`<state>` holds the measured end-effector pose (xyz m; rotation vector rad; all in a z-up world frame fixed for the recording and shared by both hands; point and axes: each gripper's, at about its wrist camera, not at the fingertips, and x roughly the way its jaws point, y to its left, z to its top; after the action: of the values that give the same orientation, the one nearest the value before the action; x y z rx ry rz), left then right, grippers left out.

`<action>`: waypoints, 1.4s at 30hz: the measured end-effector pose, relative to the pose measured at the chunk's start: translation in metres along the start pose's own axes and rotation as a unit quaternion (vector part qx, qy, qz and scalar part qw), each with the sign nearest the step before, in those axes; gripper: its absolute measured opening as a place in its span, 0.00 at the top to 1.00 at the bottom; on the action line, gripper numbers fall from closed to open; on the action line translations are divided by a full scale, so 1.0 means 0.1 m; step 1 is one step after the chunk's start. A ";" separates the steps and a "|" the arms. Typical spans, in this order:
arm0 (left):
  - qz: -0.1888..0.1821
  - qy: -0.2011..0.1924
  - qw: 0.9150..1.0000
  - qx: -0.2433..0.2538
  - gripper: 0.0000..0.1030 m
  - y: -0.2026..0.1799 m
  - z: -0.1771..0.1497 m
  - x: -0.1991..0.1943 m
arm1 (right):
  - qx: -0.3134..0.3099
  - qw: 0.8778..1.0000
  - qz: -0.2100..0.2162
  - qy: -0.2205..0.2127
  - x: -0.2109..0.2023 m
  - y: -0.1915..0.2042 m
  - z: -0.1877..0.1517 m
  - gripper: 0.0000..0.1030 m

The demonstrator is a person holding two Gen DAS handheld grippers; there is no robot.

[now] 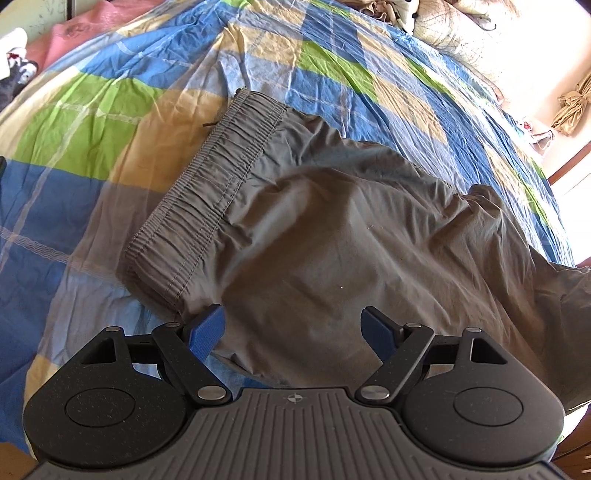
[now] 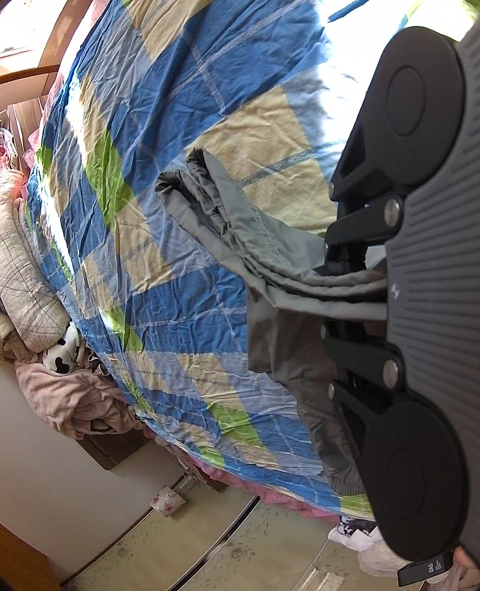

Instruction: Fold clothes

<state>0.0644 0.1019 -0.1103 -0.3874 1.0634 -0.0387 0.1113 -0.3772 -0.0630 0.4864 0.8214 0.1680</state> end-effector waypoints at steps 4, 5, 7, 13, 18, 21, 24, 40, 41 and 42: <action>-0.067 -0.013 0.998 -0.006 0.17 -0.08 0.07 -0.15 | -0.005 1.000 0.005 -0.012 -0.06 0.08 0.05 0.86; -0.078 -0.017 0.997 -0.007 0.17 -0.11 0.10 -0.17 | -0.003 1.000 0.006 -0.015 -0.08 0.07 0.05 0.86; -0.101 -0.021 0.995 -0.005 0.17 -0.25 0.17 -0.16 | 0.004 1.000 0.009 -0.023 -0.13 0.04 0.07 0.86; -0.152 -0.011 0.988 0.017 0.22 -0.90 0.26 0.16 | 0.016 0.999 0.026 -0.037 -0.28 -0.05 0.08 0.87; -0.162 -0.018 0.986 -0.019 0.24 -1.37 0.47 0.54 | 0.025 0.998 0.038 -0.043 -0.35 -0.09 0.08 0.87; -0.167 -0.023 0.985 -0.045 0.24 -1.54 0.63 0.72 | 0.026 0.997 0.049 -0.047 -0.38 -0.09 0.06 0.87; -0.187 -0.021 0.979 -0.080 0.23 -1.65 0.78 0.94 | 0.032 0.997 0.058 -0.049 -0.42 -0.12 0.06 0.87; -0.185 0.044 0.974 -0.119 0.21 -1.70 0.73 1.61 | 0.012 0.992 0.109 -0.057 -0.59 0.22 0.13 0.87; -0.200 0.048 0.971 -0.123 0.21 -1.68 0.73 1.56 | 0.007 0.992 0.109 -0.058 -0.60 0.25 0.14 0.87; -0.208 0.049 0.969 -0.122 0.21 -1.66 0.71 1.49 | 0.002 0.992 0.108 -0.059 -0.60 0.28 0.14 0.87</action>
<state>0.2239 -0.0648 -0.1518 -0.8359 1.0724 -0.3049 0.0823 -0.3777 -0.0017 0.5841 0.6537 0.3338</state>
